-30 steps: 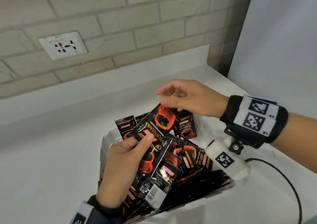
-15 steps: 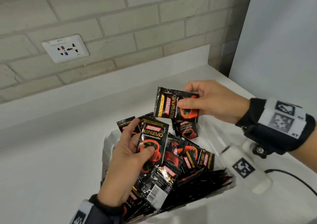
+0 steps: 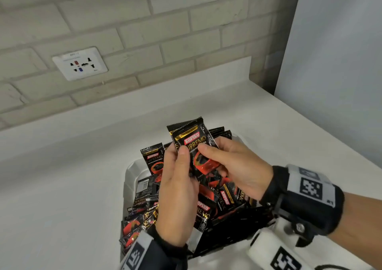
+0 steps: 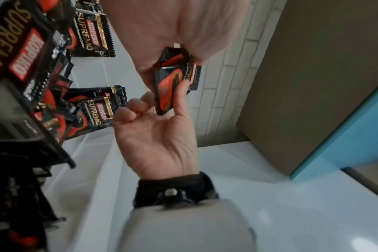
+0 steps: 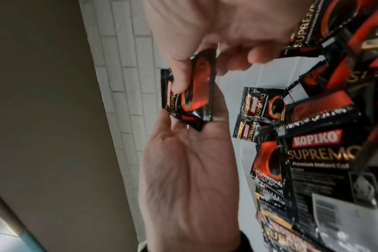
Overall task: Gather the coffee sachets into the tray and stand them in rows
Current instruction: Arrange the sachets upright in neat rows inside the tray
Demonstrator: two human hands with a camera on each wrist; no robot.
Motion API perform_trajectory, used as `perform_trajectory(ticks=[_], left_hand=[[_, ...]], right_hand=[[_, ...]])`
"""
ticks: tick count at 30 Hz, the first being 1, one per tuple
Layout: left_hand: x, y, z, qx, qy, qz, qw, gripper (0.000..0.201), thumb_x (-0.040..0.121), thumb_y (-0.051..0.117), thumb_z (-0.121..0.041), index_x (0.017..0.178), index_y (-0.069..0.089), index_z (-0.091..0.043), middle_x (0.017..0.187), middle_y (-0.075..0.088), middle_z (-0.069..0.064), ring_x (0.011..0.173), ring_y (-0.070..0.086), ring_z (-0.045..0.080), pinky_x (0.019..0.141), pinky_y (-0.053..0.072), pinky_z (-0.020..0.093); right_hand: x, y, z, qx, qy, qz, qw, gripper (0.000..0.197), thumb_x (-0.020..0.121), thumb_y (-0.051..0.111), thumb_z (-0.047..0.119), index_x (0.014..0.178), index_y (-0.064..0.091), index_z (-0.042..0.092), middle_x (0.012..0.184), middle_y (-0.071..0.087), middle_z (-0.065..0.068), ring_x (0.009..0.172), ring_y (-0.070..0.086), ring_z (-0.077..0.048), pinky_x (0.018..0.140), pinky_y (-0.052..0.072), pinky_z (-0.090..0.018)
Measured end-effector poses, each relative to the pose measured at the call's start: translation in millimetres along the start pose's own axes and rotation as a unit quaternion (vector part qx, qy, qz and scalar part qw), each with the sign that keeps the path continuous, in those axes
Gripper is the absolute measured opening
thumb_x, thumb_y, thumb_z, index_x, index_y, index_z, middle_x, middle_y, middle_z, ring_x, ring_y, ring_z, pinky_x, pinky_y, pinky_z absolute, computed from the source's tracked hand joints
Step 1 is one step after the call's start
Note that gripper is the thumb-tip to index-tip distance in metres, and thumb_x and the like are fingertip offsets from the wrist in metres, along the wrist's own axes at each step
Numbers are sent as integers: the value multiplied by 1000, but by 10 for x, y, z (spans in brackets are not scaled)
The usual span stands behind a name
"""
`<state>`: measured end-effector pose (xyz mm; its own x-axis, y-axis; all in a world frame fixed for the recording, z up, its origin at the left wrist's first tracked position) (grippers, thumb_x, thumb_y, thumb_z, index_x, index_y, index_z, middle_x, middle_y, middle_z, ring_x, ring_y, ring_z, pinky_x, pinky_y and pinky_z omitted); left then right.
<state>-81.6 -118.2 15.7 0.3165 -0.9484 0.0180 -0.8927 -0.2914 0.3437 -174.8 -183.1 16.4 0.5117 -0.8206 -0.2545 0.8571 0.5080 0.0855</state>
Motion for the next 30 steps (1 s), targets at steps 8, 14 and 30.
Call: perform_trajectory(ticks=[8,14,30], left_hand=[[5,-85,135,142,0,-16,990,46,94,51,-16,138,37,-19,107,68,-3,74,67,4,67,54,23],[51,-52,-72,257,65,39,964,32,92,49,-8,108,54,-35,99,69,-11,92,65,4,76,51,18],[236,-250,-628,447,12,90,890,42,80,66,-23,107,48,-49,105,60,-20,101,55,-5,94,43,26]], right_hand=[[-56,18,18,-155,-55,-19,986,36,85,54,48,104,43,20,106,54,-1,97,55,-14,88,47,-32],[-50,-193,750,-367,-263,41,891,58,70,76,25,110,36,38,108,52,13,99,52,-2,83,43,-15],[561,-640,370,-667,-123,103,727,17,85,64,21,94,50,24,74,38,19,78,43,-10,55,26,-13]])
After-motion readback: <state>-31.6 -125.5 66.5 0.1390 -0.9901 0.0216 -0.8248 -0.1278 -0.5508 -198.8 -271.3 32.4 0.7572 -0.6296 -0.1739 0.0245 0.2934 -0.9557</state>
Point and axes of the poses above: each hand's wrist, its own x-axis towards the middle knuckle, its own y-axis out of the palm, z = x × y, the point moved 3 cm from there along x, towards the middle knuckle
